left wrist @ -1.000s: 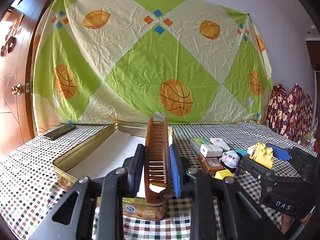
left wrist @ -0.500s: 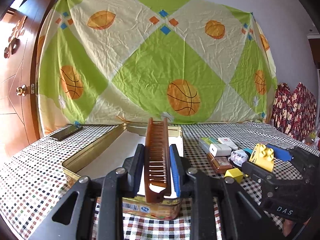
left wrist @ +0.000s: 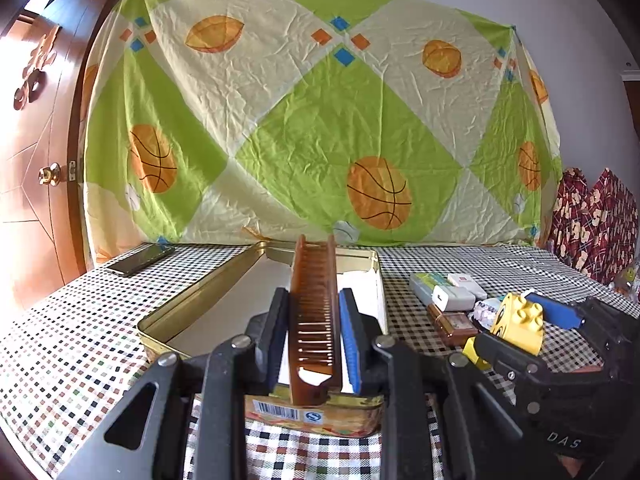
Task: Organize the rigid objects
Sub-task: 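Lower the comb into the tin with the left tool while the right tool brings the brick over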
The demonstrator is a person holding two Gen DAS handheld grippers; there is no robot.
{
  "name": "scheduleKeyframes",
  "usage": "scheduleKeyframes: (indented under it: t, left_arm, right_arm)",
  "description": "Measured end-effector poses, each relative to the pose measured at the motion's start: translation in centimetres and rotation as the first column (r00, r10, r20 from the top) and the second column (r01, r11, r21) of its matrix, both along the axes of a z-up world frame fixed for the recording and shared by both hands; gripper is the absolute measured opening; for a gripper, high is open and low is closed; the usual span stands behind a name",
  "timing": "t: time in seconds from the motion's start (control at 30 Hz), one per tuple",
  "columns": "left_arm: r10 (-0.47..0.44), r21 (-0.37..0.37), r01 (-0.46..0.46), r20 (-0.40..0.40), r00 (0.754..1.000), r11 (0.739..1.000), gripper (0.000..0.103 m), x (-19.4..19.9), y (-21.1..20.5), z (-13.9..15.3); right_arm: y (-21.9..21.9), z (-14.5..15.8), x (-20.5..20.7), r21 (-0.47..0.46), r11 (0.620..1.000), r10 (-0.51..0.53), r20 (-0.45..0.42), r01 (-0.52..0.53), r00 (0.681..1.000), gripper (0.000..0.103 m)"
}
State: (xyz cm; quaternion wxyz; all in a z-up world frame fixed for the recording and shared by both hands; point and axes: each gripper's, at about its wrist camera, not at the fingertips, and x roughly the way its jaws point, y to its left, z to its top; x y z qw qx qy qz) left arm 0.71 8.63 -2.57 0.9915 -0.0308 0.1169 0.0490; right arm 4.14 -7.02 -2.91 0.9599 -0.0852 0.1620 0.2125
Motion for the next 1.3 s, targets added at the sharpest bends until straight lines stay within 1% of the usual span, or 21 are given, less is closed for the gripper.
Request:
scheduleKeyframes:
  t: [0.53, 0.83, 1.3]
  left_arm:
    - [0.053, -0.019, -0.053, -0.039, 0.998, 0.998, 0.024, 0.2, 1.7, -0.2]
    - [0.056, -0.031, -0.057, -0.050, 0.997, 0.998, 0.024, 0.1, 2.6, -0.3]
    - [0.061, -0.030, -0.064, -0.065, 0.996, 0.998, 0.024, 0.2, 3.2, -0.3]
  right_arm:
    - [2.2, 0.1, -0.1, -0.011, 0.999, 0.043, -0.018, -0.043, 0.999, 0.072]
    - [3.5, 0.1, -0.4, -0.025, 0.997, 0.067, -0.024, -0.067, 0.997, 0.072]
    - [4.1, 0.4, -0.2, -0.022, 0.994, 0.103, -0.037, -0.104, 0.994, 0.072]
